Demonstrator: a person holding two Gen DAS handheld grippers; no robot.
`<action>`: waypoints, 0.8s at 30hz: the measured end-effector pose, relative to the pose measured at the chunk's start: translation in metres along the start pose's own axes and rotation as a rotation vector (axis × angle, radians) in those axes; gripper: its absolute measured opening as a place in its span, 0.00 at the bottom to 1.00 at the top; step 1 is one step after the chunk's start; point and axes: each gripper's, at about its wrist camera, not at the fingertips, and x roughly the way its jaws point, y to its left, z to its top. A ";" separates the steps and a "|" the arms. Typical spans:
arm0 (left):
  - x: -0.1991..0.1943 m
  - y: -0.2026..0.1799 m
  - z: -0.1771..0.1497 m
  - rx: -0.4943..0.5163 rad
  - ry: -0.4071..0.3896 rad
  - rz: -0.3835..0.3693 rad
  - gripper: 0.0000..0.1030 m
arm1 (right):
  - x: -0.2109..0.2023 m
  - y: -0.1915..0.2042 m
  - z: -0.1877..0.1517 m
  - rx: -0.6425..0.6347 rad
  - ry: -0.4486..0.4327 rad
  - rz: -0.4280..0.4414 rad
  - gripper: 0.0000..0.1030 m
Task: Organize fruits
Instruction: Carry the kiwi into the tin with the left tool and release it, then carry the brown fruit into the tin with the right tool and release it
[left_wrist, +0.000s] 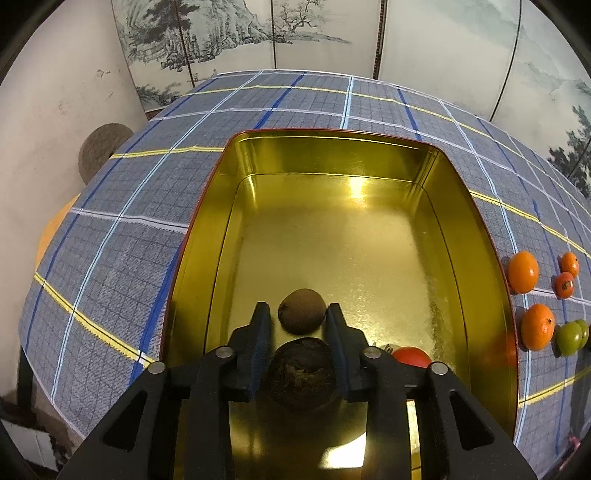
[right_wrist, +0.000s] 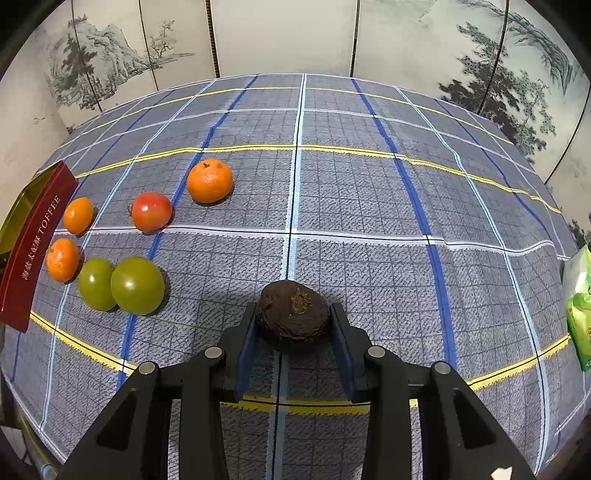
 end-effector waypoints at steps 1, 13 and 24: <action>-0.001 0.000 0.000 -0.004 0.003 -0.002 0.34 | 0.000 0.000 0.000 -0.001 -0.001 0.002 0.32; -0.048 0.004 0.001 -0.021 -0.108 -0.014 0.57 | -0.033 0.051 0.034 -0.103 -0.101 0.117 0.32; -0.088 0.050 -0.021 -0.147 -0.168 0.052 0.60 | -0.055 0.182 0.046 -0.336 -0.123 0.415 0.32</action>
